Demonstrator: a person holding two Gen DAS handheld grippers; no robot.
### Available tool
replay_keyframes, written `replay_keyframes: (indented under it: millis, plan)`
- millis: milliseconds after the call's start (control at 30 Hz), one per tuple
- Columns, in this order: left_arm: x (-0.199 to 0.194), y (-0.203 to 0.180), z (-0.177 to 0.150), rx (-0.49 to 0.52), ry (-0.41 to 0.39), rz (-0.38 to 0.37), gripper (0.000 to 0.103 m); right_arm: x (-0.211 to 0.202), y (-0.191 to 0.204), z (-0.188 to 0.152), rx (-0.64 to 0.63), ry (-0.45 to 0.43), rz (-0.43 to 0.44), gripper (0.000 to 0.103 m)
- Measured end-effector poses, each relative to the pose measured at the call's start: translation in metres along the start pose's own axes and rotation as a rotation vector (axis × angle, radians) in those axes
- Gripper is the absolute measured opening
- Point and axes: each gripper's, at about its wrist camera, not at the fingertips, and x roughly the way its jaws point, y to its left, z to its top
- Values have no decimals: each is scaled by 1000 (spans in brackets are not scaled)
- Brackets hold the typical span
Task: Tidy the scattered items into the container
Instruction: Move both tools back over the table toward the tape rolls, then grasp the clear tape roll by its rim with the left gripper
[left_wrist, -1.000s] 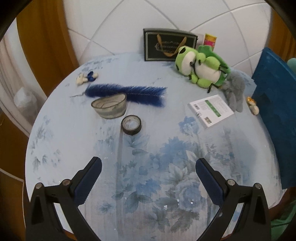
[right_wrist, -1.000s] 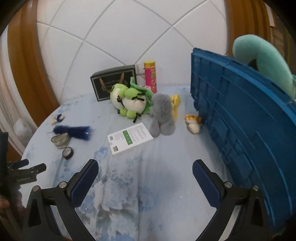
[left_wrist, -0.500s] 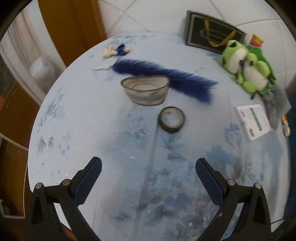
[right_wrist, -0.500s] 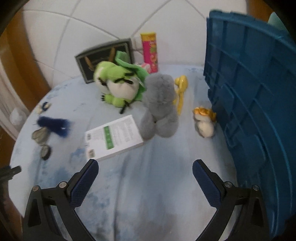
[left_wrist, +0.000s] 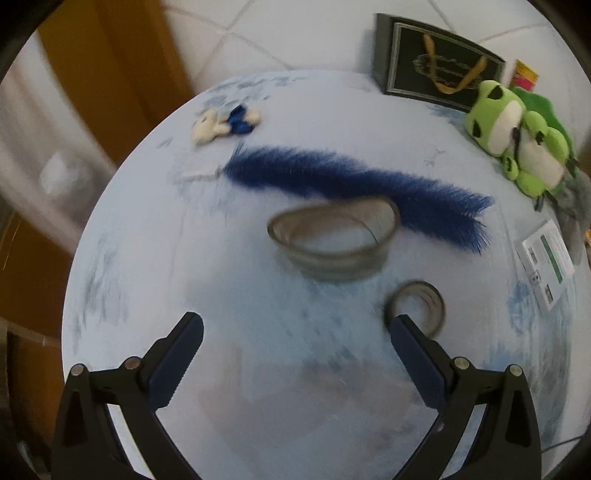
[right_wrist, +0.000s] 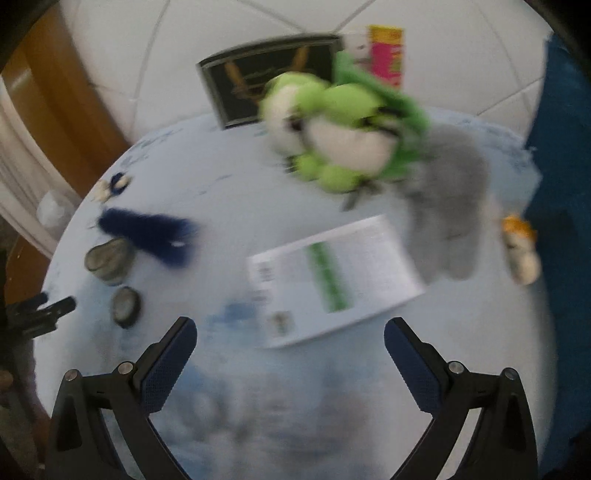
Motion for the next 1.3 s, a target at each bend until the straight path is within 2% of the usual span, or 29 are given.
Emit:
replay_keyframes:
  millis: [133,267,367,500,667,700,733,800,867,967,1033,1233,1267,1300]
  plan:
    - [17,24,18,168,-15,-101,103,24,67,-8,53,-8,-11,103]
    - [40,35,28,339,1,-199,103,41,116,-19,155,-32,-43,103]
    - [55,36,30,423,19,-246,103,58,152,-29,199,-8,-79,103]
    - [73,26,32,497,21,-294,103,68,189,-37,195,-4,-150,103]
    - [88,17,34,516,33,-366,100,80,201,-41,208,0,-227,103]
    - [90,16,35,518,36,-382,91,83,201,-42,214,3,-240,103]
    - [93,15,35,520,40,-397,77,87,201,-43,220,8,-250,103]
    - [95,14,35,522,39,-412,72,94,199,-45,236,13,-262,103]
    - [93,17,33,522,29,-396,71,99,198,-47,248,14,-268,103]
    - [90,23,29,516,23,-370,62,109,200,-45,253,14,-253,103]
    - [88,29,27,500,19,-348,49,117,203,-44,254,17,-244,103]
    - [93,32,30,482,24,-365,49,132,211,-42,230,16,-245,103]
    - [94,29,32,491,21,-365,50,133,211,-42,232,17,-244,103]
    - [95,27,33,500,17,-364,56,135,210,-43,236,18,-241,103]
